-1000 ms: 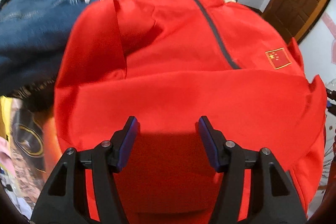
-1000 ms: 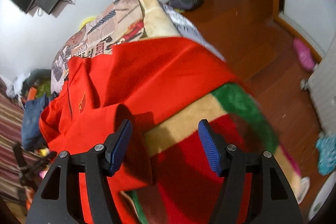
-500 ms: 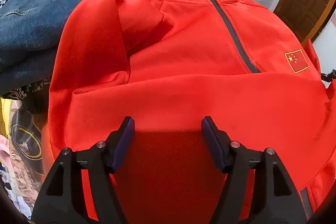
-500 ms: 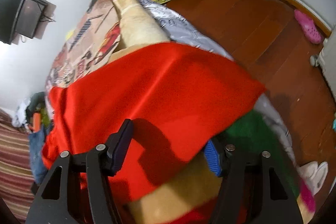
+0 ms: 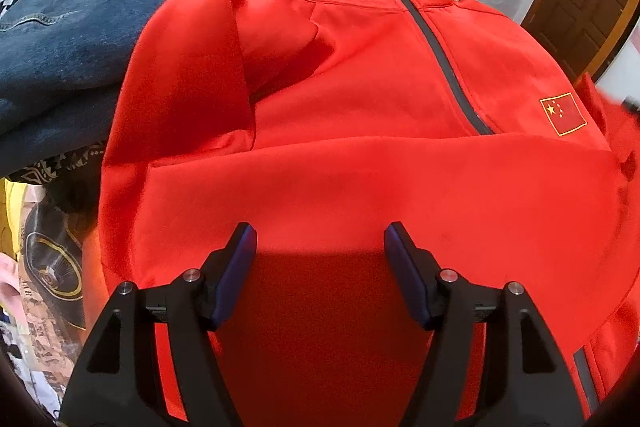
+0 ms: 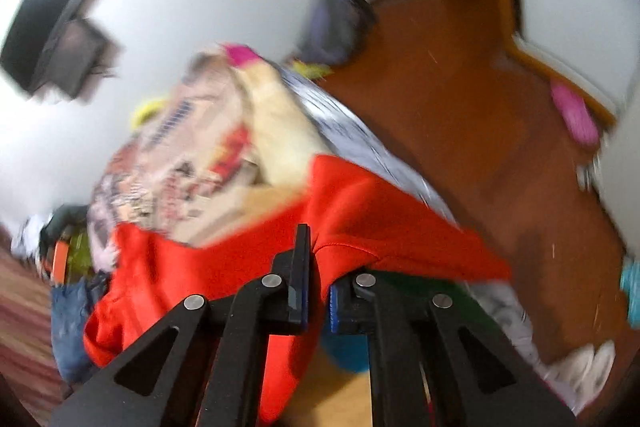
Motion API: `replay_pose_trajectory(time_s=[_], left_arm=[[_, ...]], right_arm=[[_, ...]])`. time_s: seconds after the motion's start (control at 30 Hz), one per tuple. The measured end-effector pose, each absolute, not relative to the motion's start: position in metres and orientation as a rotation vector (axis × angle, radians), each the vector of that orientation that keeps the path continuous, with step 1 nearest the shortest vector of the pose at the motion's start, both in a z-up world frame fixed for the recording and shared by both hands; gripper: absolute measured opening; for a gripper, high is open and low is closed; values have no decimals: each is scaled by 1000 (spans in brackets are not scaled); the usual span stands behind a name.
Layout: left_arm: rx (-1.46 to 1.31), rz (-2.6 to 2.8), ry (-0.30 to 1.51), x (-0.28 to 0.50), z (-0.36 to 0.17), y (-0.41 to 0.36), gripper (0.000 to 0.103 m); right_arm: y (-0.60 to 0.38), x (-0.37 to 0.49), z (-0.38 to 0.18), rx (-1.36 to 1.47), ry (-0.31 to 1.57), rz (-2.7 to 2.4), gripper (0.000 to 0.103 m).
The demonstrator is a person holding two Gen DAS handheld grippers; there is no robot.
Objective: Fold large clothes
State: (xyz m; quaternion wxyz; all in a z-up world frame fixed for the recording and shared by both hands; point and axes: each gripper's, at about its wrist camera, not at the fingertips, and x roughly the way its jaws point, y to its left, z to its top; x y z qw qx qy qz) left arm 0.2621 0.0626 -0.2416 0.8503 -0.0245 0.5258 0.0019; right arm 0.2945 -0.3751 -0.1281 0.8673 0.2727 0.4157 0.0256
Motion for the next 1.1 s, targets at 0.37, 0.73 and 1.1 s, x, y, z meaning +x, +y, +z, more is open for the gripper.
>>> replay_pose_trajectory(time_s=[0.37, 0.73, 1.1], left_arm=[[-20, 15, 1005, 237, -202, 68, 66], [71, -33, 948, 209, -178, 61, 66], [74, -34, 956, 198, -184, 58, 66]], right_arm=[[-260, 246, -10, 279, 633, 394, 6], [-159, 223, -111, 171, 937, 578, 6], [-163, 208, -121, 166, 1083, 550, 41]])
